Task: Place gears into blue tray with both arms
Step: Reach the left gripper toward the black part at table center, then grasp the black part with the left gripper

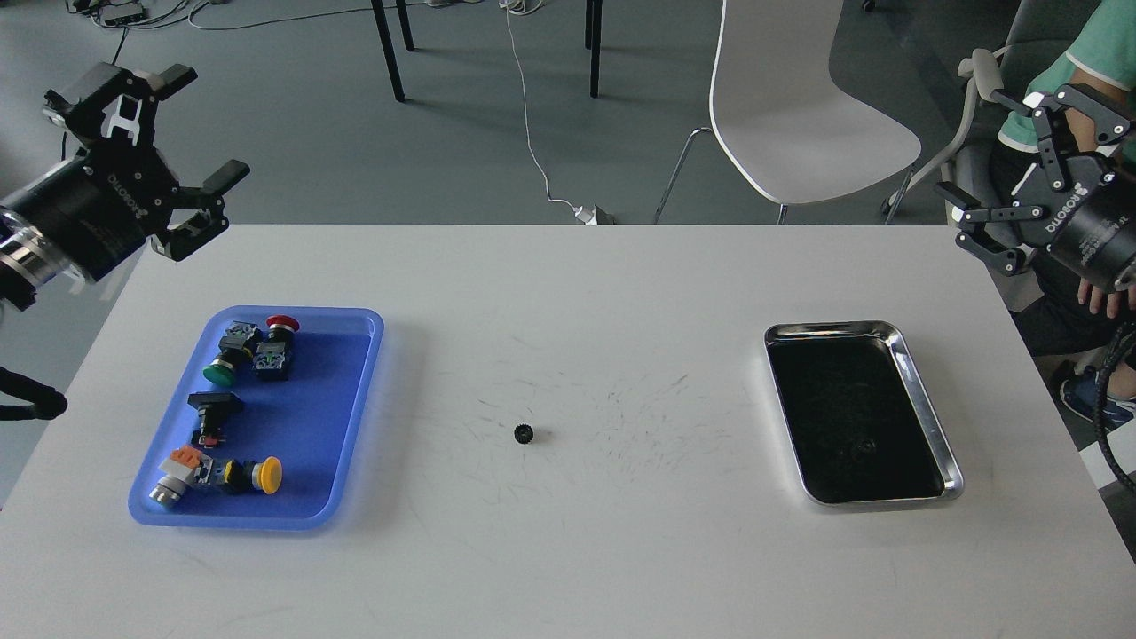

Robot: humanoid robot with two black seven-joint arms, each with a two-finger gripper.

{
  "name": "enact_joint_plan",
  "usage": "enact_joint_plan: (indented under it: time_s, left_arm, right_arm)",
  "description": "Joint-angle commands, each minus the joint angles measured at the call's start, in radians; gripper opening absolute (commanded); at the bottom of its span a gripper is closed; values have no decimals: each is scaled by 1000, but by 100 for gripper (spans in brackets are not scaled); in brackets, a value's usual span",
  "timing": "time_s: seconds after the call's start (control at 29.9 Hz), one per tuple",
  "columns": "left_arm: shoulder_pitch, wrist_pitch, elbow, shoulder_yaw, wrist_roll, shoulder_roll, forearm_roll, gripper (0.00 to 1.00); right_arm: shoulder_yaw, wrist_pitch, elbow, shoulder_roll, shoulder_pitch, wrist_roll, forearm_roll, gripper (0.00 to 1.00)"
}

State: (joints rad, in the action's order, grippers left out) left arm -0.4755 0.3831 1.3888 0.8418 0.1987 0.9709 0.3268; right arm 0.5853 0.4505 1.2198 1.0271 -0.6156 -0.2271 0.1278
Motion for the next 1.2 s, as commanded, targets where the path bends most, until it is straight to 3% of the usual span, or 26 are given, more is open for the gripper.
enact_joint_plan:
  time_s: [0.0, 0.13, 0.27, 0.43, 0.77, 1.17]
  left_arm:
    - [-2, -1, 85, -1, -8, 2, 219, 98]
    - [-8, -1, 142, -1, -42, -32, 495, 98]
    - [-12, 2, 162, -1, -50, -107, 778, 98]
    - [-9, 7, 210, -38, -50, -146, 1154, 98]
    - [0, -25, 234, -214, -50, -198, 1782, 98]
    - [35, -99, 185, -320, -54, -347, 1855, 96]
  right_arm:
    - [-1, 38, -95, 7, 66, -75, 96, 94]
    - [1, 38, -268, -60, 77, -74, 168, 94]
    - [28, 38, -416, -177, 71, -52, 182, 93]
    - [79, 38, -422, -231, 74, 14, 240, 94]
    - [41, 38, -353, -280, 82, 52, 213, 98]
    - [-18, 38, -379, -286, 88, 48, 41, 98]
